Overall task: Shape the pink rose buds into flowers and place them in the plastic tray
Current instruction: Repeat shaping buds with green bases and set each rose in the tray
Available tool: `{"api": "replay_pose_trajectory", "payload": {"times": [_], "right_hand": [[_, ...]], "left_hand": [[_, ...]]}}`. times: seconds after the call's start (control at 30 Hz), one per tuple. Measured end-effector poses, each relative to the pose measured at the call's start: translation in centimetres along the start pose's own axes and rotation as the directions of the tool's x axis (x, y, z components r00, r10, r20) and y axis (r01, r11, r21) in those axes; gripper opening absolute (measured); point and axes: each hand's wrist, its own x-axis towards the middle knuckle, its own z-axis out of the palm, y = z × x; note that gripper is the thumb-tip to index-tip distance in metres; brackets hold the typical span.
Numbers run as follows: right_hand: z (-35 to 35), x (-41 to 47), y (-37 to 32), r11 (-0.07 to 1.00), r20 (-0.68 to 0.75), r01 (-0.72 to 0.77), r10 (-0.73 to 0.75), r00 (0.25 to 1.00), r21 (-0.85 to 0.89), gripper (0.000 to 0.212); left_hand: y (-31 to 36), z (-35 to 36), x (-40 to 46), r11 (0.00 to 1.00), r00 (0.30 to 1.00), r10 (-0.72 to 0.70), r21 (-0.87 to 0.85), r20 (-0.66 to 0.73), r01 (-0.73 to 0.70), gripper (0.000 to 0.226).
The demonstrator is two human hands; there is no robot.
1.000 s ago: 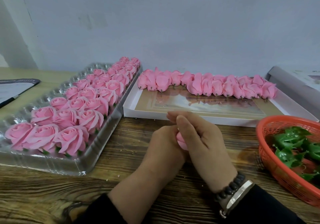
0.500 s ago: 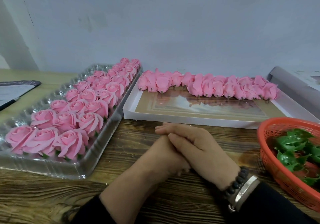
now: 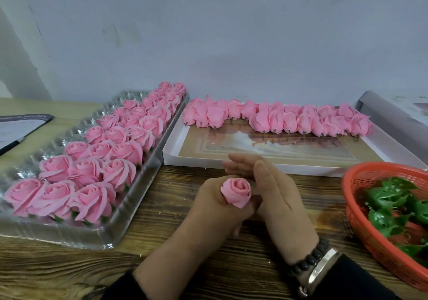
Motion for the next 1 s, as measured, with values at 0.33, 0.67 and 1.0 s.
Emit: {"api": "replay_pose_trajectory", "payload": {"times": [0.33,0.67,1.0], "right_hand": [[1.0,-0.4,-0.2,0.966,-0.001,0.005,-0.005,1.0,-0.26,0.038],[-0.1,0.0,-0.7,0.969,0.23,-0.08,0.135,0.964,-0.233,0.044],[-0.6,-0.6,-0.9,0.985,0.047,0.053,-0.046,0.998,-0.164,0.057]], "left_hand": [[-0.6,1.2,0.0,0.989,0.991,0.081,0.135,-0.104,-0.066,0.035],[-0.6,0.7,-0.4,0.99,0.992,0.123,-0.069,0.033,-0.12,0.001],[-0.4,-0.4,0.0,0.98,0.971,0.2,0.047,-0.134,-0.195,0.023]]}}
